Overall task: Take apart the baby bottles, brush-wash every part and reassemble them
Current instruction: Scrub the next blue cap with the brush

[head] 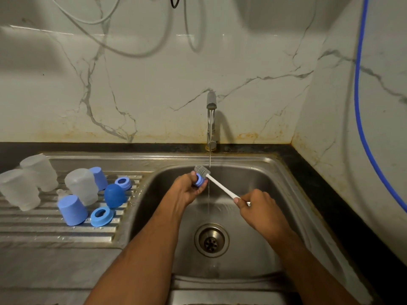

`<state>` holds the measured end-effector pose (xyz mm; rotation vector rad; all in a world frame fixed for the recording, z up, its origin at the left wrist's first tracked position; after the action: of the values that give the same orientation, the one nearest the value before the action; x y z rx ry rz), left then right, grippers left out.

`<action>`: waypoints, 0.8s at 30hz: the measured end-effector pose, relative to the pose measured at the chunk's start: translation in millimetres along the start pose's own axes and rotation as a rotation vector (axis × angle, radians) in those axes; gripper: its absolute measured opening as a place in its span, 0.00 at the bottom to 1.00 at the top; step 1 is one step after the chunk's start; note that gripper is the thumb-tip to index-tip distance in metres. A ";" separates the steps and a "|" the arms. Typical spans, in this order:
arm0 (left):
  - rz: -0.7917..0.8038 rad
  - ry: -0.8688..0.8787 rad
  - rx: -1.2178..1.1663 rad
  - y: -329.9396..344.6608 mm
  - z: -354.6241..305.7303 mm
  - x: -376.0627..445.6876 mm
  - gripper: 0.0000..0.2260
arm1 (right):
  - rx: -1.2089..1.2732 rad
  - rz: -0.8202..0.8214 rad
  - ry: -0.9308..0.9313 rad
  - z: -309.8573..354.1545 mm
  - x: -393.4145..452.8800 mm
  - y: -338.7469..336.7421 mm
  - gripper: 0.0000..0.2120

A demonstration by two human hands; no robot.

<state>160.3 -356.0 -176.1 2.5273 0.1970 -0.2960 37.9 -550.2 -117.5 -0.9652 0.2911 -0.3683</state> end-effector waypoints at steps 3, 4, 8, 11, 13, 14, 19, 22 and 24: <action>-0.070 0.024 -0.004 -11.5 -1.7 3.3 0.06 | -0.008 0.048 -0.012 -0.1 -5.7 4.2 0.15; -0.096 0.013 -0.022 -15.9 -1.1 3.9 0.07 | -0.023 0.061 -0.018 -0.4 -7.2 4.7 0.16; -0.040 -0.074 0.011 -8.9 8.0 -1.2 0.08 | -0.027 0.024 -0.006 -2.0 -2.0 1.0 0.16; 0.021 -0.114 0.053 4.8 14.9 -6.9 0.09 | -0.007 -0.015 -0.004 0.9 1.5 1.5 0.17; -0.023 -0.098 0.035 2.1 11.2 -5.9 0.09 | -0.007 0.019 -0.001 -0.6 -1.0 5.3 0.16; -0.060 -0.076 0.015 -2.5 7.2 -2.3 0.10 | -0.013 0.045 -0.002 -2.5 -2.8 7.5 0.15; -0.023 0.005 0.063 0.6 1.4 8.3 0.14 | -0.030 0.021 -0.009 -1.9 -1.4 1.3 0.15; 0.073 -0.022 0.183 16.4 14.7 1.2 0.13 | -0.041 -0.024 -0.015 1.2 1.6 1.3 0.16; 0.052 -0.023 0.178 11.0 14.1 2.3 0.11 | -0.028 -0.005 -0.018 0.6 0.8 5.2 0.16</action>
<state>162.5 -372.9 -182.2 2.6985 0.1002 -0.3347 39.8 -547.5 -121.6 -0.9962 0.2786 -0.3606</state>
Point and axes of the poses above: each hand's wrist, its own x-axis towards the middle knuckle, its own y-axis out of the palm, z = x × y, the point moved 7 cm from there along x, towards the middle knuckle, and after that the axes turned 15 degrees about y, right-handed, at the moved point
